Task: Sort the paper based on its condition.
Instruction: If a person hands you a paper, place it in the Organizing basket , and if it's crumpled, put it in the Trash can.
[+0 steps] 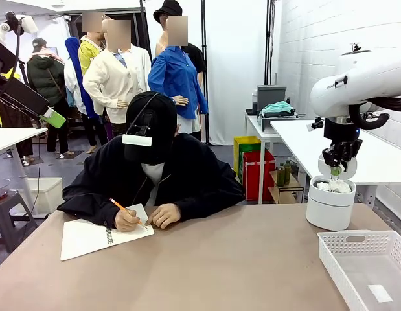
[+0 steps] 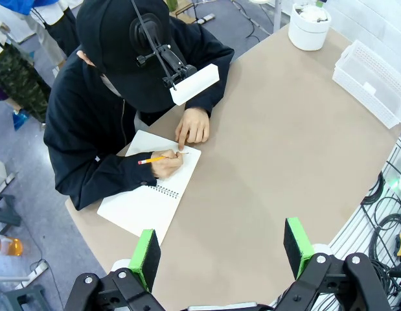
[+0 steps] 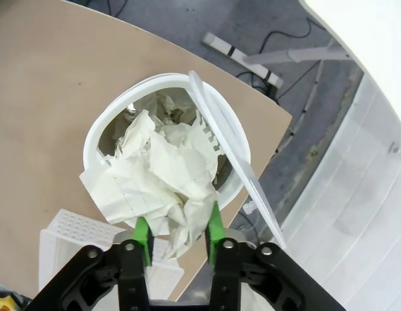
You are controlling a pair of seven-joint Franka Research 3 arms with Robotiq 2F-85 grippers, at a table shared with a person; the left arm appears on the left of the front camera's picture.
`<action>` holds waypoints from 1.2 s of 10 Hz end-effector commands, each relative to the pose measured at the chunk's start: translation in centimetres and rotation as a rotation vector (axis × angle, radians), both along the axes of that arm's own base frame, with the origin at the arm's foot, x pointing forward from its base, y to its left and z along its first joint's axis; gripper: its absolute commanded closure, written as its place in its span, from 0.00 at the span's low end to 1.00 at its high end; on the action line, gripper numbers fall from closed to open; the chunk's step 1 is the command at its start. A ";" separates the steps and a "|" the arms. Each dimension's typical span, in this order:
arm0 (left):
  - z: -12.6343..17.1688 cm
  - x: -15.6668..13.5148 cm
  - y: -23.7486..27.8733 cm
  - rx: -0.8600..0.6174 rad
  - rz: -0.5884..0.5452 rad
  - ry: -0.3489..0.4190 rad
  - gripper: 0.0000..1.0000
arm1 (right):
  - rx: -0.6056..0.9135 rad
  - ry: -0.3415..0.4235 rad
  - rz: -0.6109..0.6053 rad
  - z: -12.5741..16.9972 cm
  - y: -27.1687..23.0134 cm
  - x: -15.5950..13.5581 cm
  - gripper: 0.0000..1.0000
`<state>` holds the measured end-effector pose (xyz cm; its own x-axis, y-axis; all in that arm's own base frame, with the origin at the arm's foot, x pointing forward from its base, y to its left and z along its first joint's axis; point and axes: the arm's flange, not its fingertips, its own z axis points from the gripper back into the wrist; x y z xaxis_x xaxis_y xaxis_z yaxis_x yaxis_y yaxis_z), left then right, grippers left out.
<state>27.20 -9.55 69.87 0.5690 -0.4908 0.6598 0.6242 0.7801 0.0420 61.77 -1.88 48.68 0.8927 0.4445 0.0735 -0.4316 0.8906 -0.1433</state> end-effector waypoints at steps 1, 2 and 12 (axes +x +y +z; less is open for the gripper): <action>0.0 0.0 0.0 0.001 0.003 -0.001 0.00 | -0.006 -0.005 -0.020 0.2 -0.5 0.0 0.21; 0.0 0.0 0.0 0.001 0.003 -0.001 0.00 | -0.009 -0.005 -0.027 0.2 -0.6 0.0 0.02; 0.0 0.0 0.0 0.001 0.003 -0.001 0.00 | 0.142 0.084 0.314 5.1 1.7 -7.0 0.00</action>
